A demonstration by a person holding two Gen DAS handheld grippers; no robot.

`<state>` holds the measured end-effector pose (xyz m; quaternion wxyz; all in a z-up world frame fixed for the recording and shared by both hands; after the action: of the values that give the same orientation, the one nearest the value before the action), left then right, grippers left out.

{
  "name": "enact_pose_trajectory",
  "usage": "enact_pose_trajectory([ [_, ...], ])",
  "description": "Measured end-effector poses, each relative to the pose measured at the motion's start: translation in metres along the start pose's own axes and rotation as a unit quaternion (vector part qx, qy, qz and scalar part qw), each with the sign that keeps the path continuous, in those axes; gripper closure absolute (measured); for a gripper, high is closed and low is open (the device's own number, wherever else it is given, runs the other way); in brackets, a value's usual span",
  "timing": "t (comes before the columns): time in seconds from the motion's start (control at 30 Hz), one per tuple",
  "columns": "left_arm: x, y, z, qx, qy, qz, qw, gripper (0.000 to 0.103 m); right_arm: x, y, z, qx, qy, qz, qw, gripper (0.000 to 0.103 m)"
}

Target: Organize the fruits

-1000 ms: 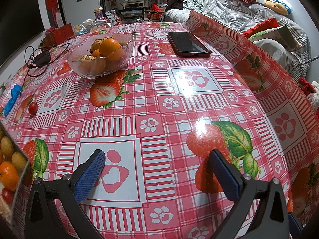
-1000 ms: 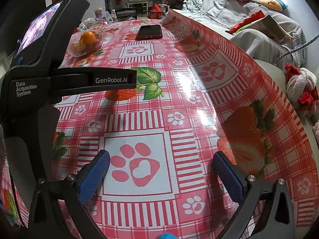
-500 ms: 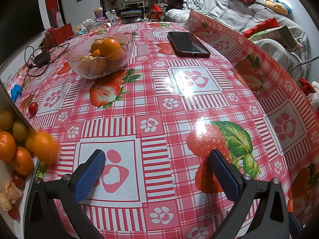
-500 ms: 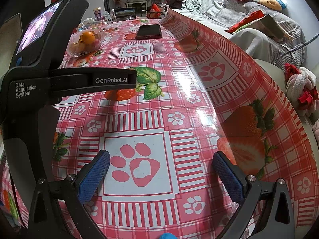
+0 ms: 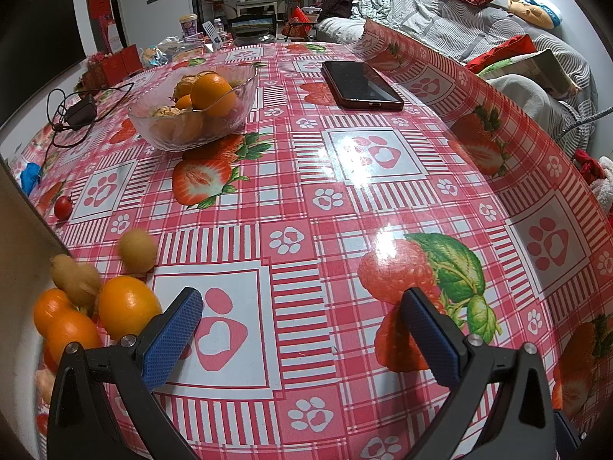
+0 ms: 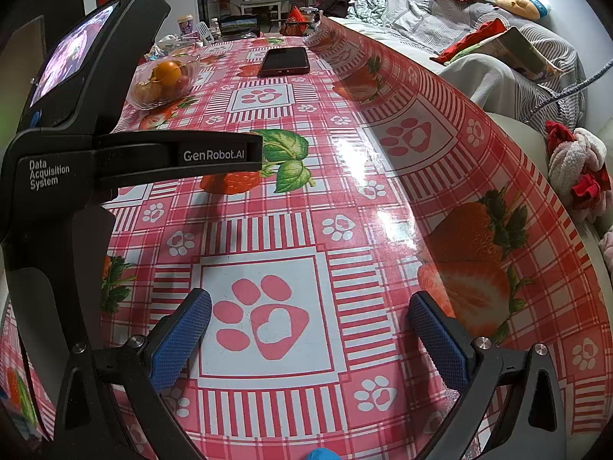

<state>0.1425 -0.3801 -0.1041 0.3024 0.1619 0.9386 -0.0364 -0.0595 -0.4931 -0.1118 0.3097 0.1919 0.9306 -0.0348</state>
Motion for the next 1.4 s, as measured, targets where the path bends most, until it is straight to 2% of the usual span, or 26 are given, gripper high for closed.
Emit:
enact_pose_trajectory([
  [1.03,0.0002,0.0004,0.0003,0.000,0.000,0.000,1.0000,0.000,0.0014,0.0000,-0.0018,0.000,0.000,0.001,1.000,0.000],
  [1.4,0.0005,-0.0001,0.0001,0.001,0.001,0.004,1.0000,0.000,-0.0024,-0.0008,-0.0004,0.001,0.021,0.006,1.000,0.000],
])
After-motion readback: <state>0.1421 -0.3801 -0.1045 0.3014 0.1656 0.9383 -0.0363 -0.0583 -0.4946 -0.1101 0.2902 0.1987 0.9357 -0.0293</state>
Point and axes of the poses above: each gripper's, at about its wrist camera, not at the fingertips, and z roughly the way its jaws point, y to its left, x to its underside, the point moved 3 cm from there along z, roughly the way its jaws point, and after that the axes turned 2 degrees about -x, right-handed, at the moved point
